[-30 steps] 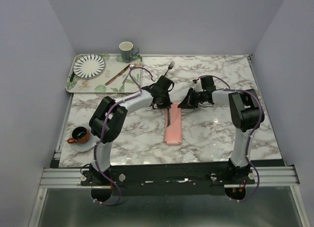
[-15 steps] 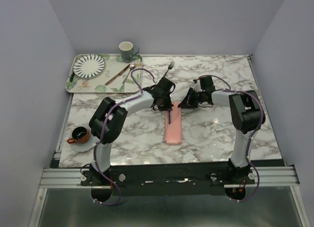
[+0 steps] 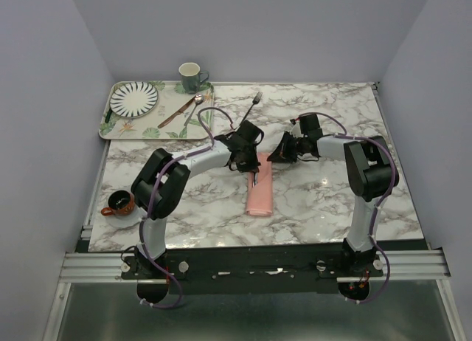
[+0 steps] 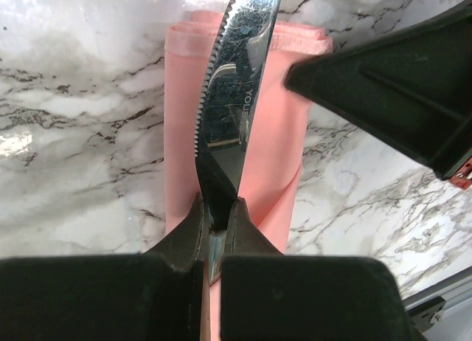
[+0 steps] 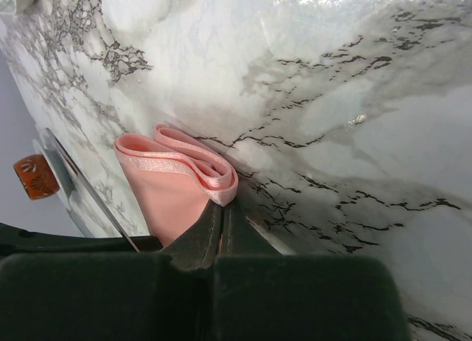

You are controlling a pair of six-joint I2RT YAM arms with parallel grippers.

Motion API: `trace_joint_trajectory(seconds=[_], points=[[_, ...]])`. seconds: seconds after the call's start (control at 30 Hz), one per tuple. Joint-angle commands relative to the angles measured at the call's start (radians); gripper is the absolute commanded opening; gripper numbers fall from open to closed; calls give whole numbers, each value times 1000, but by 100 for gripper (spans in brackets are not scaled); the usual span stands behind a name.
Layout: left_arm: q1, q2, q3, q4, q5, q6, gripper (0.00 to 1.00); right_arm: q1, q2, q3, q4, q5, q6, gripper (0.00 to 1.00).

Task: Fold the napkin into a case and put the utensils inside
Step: Insert the knife into the folded napkin.

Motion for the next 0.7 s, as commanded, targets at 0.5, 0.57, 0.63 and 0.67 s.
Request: trace_joint_trajectory(seconds=[0.5,0.57,0.63,0.67], points=[[-21,-56,-62,-33,45,-11,0,12,-36,2,19,97,-23,1],[-21,-55,-66,-35,48,-14,0,12,-37,3,19,100,-23,1],[-21,-55,-68,-36,51,-17,0,13,-37,3,19,100,-24,0],[-23,-53,-68,-39,51,-17,0,13,-37,3,19,102,-24,0]])
